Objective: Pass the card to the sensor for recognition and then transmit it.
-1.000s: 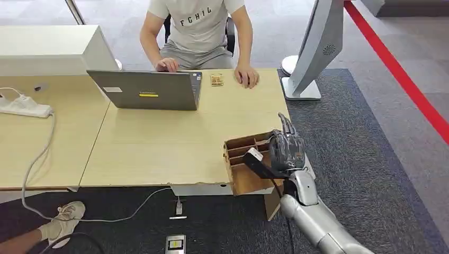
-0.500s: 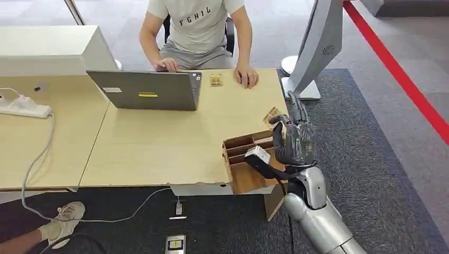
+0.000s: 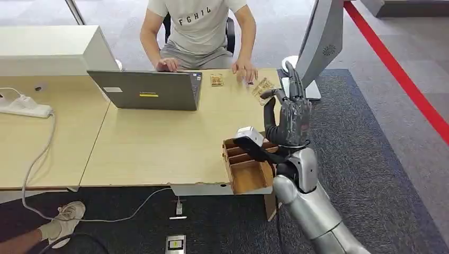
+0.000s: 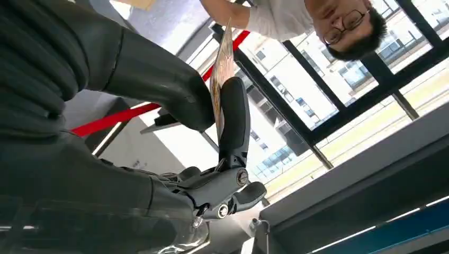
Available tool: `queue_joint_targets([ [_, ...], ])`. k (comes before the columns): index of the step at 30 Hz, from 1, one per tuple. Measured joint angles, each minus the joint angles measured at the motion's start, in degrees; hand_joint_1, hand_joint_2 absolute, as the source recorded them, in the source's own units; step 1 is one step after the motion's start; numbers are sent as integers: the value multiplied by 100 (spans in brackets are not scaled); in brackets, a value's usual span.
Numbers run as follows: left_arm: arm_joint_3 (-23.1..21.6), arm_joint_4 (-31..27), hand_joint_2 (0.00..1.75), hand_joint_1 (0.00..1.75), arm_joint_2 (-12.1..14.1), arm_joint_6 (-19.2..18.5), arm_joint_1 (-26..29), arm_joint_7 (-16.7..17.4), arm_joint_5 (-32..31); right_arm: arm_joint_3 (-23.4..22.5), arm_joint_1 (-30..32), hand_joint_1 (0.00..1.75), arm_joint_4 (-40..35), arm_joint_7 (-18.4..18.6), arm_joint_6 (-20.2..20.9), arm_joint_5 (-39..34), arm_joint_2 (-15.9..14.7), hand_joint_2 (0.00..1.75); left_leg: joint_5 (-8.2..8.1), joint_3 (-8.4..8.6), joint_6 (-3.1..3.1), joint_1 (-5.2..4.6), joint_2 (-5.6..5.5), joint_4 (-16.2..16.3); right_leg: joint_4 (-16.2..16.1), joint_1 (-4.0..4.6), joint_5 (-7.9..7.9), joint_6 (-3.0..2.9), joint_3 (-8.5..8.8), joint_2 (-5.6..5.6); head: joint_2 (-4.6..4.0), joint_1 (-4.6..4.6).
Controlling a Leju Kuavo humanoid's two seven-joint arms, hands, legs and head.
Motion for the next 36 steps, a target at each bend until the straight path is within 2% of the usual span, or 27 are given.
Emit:
queue_joint_targets([
  [8, -50, 2, 175, 0, 50, 0, -13, 0, 109, 107, -726, 175, 1195, 24, 2, 737, 642, 175, 0, -1, 0, 2, -1, 0, 1, 2, -1, -1, -5, -1, 0, -2],
  [14, -76, 7, 175, 0, 68, 0, -14, 0, 122, 151, -1016, 175, 1983, 186, 2, 1122, 1054, 175, 0, -2, 0, 2, 0, 0, 0, 2, -1, -1, -5, -1, 0, 0],
  [19, -92, 9, 175, 0, 76, 0, -14, 0, 120, 197, -1128, 175, 2482, 330, 2, 1474, 1260, 175, 0, -1, 0, 2, -1, 0, 0, 2, -1, -1, -5, 0, 0, 0],
  [29, -92, 9, 175, 0, 92, 0, -16, 0, 179, 243, -1484, 175, 3459, 844, 0, 1987, 1594, 175, 0, -1, 0, 2, 0, 0, 0, 2, -1, -1, -6, 0, 0, 0],
  [36, -92, 13, 175, 0, 92, 0, -13, 0, 170, 247, -1764, 175, 4045, 909, 0, 2079, 1835, 175, 0, -1, -1, 2, -1, 0, 0, 2, -1, -1, -6, 0, 0, 0],
])
